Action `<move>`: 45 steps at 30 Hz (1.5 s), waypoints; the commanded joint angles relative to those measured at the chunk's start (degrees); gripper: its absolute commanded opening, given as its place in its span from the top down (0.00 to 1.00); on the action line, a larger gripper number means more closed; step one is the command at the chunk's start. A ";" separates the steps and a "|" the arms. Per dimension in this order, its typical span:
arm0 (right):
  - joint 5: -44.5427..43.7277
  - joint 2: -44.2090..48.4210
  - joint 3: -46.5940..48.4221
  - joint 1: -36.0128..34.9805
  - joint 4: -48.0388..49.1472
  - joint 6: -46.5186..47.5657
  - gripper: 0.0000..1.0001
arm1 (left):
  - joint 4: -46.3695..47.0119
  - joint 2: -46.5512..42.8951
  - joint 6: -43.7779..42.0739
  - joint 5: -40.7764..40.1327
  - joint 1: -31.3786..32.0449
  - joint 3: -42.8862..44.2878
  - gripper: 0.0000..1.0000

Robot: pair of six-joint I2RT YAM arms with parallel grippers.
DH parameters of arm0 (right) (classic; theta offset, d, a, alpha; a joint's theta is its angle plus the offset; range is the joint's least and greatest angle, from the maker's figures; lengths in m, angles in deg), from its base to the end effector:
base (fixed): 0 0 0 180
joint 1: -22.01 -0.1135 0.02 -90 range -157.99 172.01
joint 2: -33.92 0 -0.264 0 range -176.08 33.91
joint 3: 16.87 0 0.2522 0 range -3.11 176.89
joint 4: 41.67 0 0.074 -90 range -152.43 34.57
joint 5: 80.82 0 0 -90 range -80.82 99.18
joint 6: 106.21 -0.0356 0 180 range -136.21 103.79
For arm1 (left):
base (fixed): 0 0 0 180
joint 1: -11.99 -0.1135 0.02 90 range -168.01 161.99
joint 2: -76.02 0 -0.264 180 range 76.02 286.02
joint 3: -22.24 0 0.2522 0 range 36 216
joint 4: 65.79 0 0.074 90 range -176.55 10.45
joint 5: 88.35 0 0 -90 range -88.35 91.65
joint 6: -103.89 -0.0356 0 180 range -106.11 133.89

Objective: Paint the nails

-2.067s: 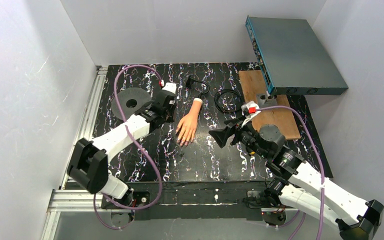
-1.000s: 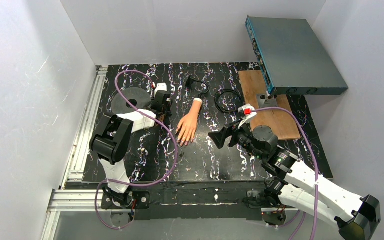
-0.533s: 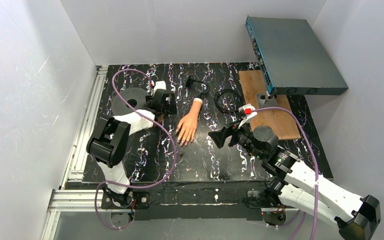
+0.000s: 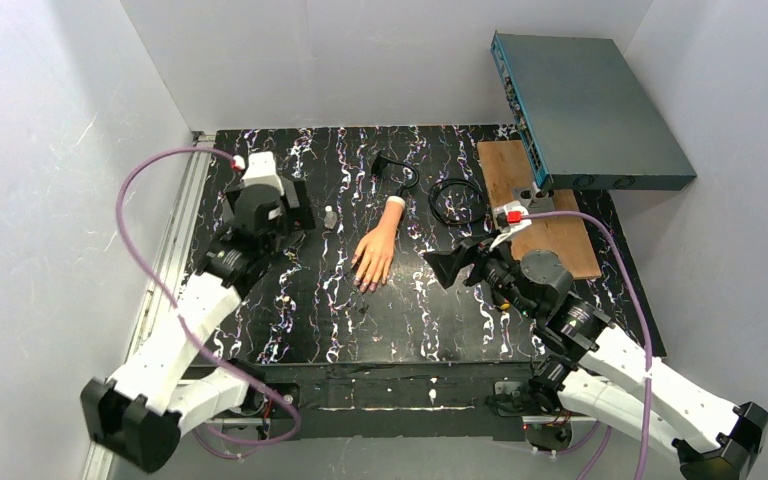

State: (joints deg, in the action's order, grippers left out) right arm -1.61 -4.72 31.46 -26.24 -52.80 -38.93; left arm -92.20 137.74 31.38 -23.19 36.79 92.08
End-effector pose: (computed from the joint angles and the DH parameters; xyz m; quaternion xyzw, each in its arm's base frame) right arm 0.1191 0.1234 0.3181 -0.0935 0.7097 0.3487 0.6050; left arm 0.2292 -0.0894 0.3483 -0.0753 0.7980 -0.0438 0.5964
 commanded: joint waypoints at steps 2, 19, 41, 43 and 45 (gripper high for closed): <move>-4.14 1.89 3.01 -0.07 -2.37 -4.30 0.00 | -9.08 -12.25 -5.77 2.84 -0.41 -4.71 0.02; -5.56 2.84 -1.79 -0.09 -12.04 -12.40 0.00 | -9.89 -26.86 -9.46 9.32 -0.45 -17.57 0.02; -6.73 0.54 -0.74 -0.14 -11.27 -10.78 0.00 | -9.70 -26.47 -9.63 12.98 -0.41 -17.13 0.02; -6.88 0.84 -0.86 -0.11 -10.57 -10.25 0.00 | -9.56 -26.36 -9.66 13.52 -0.43 -17.05 0.02; -8.02 1.07 -0.75 -0.10 -10.64 -10.22 0.00 | -9.30 -26.23 -9.74 13.86 -0.45 -17.12 0.02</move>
State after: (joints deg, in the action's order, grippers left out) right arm -7.31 -4.37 27.98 -26.24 -65.91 -50.25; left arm -102.29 111.71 22.42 -10.69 36.79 74.05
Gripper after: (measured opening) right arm 0.997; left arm 0.981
